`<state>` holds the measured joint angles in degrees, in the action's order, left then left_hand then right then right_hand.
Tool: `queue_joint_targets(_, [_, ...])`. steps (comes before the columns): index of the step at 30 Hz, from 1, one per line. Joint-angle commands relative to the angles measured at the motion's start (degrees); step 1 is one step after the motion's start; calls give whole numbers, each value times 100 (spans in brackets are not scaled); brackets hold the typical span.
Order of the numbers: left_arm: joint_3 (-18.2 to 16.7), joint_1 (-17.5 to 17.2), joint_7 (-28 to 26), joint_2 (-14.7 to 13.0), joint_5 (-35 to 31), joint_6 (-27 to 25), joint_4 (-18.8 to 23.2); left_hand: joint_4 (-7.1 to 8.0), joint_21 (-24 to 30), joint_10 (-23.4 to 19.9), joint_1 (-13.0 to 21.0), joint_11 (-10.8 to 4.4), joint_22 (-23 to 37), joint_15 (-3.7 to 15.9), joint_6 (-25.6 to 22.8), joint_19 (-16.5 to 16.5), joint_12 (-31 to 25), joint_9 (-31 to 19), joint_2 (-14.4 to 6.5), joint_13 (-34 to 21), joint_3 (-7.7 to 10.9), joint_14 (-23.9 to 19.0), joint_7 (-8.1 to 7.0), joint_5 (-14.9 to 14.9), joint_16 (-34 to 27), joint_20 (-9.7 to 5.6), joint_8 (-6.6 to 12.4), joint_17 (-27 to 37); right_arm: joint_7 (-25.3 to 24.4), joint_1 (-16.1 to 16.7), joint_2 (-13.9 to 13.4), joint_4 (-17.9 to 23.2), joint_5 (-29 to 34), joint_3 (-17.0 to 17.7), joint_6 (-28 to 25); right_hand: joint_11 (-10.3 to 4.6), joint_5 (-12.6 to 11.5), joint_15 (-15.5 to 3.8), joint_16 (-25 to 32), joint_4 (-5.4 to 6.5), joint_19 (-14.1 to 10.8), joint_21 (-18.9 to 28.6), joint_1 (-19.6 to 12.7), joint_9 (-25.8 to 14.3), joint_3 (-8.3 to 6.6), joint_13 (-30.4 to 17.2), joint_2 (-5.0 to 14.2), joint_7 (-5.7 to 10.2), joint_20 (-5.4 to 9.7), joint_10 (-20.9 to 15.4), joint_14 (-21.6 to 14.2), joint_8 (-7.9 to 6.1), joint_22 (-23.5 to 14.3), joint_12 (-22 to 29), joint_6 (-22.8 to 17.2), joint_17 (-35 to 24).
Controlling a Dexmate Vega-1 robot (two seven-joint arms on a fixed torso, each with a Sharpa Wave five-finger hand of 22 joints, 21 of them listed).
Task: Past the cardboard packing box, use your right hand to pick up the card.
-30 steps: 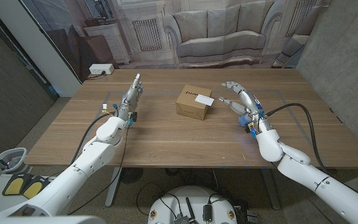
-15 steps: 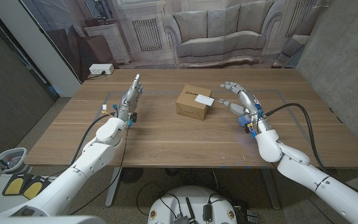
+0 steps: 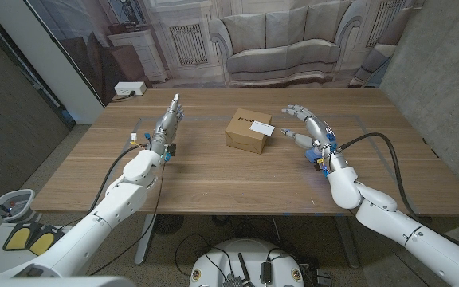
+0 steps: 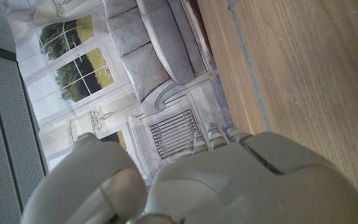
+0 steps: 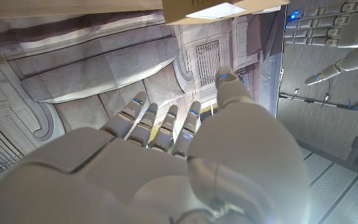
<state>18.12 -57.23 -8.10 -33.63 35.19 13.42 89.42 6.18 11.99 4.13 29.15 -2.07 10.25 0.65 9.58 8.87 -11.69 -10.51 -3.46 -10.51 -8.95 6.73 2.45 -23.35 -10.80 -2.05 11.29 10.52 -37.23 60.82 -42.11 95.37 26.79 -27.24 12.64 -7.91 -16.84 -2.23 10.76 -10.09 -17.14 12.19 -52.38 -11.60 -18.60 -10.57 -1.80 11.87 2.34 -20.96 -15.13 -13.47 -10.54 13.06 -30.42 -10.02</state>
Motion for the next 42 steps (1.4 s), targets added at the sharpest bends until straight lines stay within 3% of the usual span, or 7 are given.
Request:
queue_joint_targets(1, [7, -1, -45, -20, -27, -67, 79, 0, -30, 9, 20, -2, 34, 1, 14, 46, -4, -13, -26, -20, -55, 28, -26, -37, 0, -71, -2, 9, -120, -98, -57, -130, 277, -132, -132, -40, -56, -323, -2, 48, -68, 35, -38, -29, -3, -8, 7, 2, 389, -56, -66, -18, -20, 33, -75, -13])
queue_joint_targets(23, [-10, -12, -105, 35, -52, 3, 88, 3, -30, 9, 31, -12, 35, -7, 13, 55, -2, -14, -56, -20, -76, 40, -18, -39, 3, -71, -5, 9, -505, -401, -143, -378, 963, -538, -332, -120, -84, -406, 24, 115, -171, 63, -109, -42, 0, -8, 34, 48, 424, -219, -210, -57, -30, 75, -298, -28])
queue_joint_targets(42, [-23, 52, -59, 73, -30, 62, -22, 3, -29, 10, 39, -5, 35, -9, 15, 59, -1, -14, -70, -20, -100, 41, -19, -40, 1, -75, -9, 8, -491, -647, -193, -454, 1305, -842, -567, -178, -97, -437, 28, 139, -229, 76, -155, -48, 0, -9, 50, 77, 440, -291, -289, -64, -35, 85, -407, -33])
